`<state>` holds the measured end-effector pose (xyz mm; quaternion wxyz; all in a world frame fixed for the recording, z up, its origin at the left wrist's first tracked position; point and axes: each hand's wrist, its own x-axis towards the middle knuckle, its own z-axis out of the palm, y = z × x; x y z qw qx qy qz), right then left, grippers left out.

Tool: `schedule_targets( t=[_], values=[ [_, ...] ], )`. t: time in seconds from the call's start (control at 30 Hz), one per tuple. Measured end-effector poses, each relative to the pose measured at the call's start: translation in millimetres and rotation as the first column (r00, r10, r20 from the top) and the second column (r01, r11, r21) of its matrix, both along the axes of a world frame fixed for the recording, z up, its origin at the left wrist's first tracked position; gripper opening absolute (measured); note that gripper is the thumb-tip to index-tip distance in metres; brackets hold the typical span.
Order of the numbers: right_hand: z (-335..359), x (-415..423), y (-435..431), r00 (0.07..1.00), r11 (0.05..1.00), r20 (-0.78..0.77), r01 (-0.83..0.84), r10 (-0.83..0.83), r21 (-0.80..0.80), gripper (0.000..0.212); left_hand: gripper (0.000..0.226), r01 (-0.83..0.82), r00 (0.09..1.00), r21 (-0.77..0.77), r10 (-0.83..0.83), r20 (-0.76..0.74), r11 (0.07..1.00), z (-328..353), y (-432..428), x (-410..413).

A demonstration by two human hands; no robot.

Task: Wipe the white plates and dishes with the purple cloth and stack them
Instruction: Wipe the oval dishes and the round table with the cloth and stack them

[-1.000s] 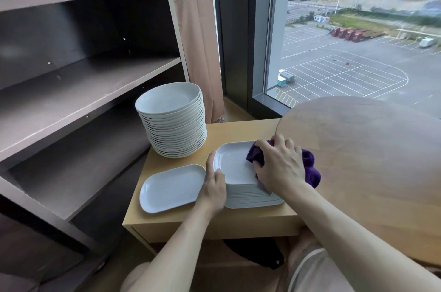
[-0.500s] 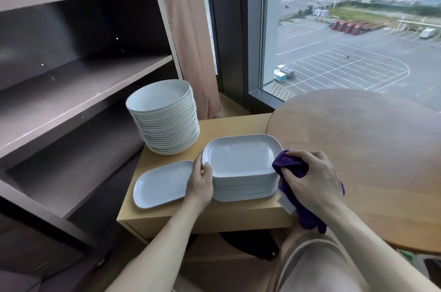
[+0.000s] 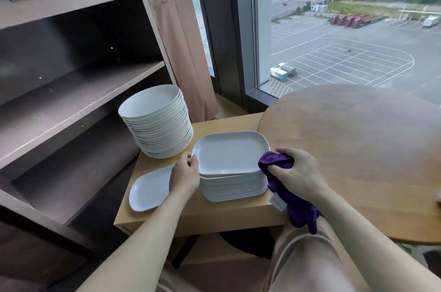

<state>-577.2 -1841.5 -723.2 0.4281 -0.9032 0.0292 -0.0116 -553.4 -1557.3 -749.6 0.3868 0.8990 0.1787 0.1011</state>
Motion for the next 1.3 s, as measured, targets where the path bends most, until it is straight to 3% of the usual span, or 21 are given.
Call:
schedule_targets(
  t=[0.2,0.3,0.47,0.67,0.83,0.93,1.13,1.3],
  values=[
    [0,-2,1,1.000,1.000,0.018,0.005,-0.005,0.020,0.049,0.032,0.009,0.999,0.077,-0.012,0.044,0.997,9,5,2],
    [0,-4,6,0.998,1.000,0.055,-0.006,0.006,-0.001,0.041,0.029,-0.005,0.990,0.067,-0.004,0.143,0.998,19,7,-3],
    [-4,-4,7,0.992,1.000,0.123,0.003,-0.001,-0.013,0.036,0.028,-0.010,0.977,-0.059,0.022,0.213,0.998,36,26,-14],
    [-5,-11,20,0.961,0.999,0.274,-0.031,0.035,-0.019,0.048,0.027,-0.194,0.948,-0.145,0.223,0.227,0.970,27,70,-36],
    [-9,-29,44,0.915,0.978,0.353,-0.159,0.197,-0.133,0.047,0.026,-0.440,0.851,-0.329,0.505,0.143,0.836,-2,99,-60],
    [-15,-34,52,0.897,0.958,0.346,-0.224,0.274,-0.177,0.048,0.028,-0.510,0.806,-0.400,0.586,0.088,0.762,-16,111,-73],
    [-19,-38,62,0.891,0.955,0.350,-0.241,0.288,-0.170,0.049,0.028,-0.555,0.802,-0.397,0.597,-0.021,0.731,-29,120,-84],
    [-20,-43,61,0.888,0.949,0.344,-0.255,0.305,-0.182,0.051,0.031,-0.529,0.845,-0.143,0.535,0.004,0.836,-37,123,-81]
  ],
)
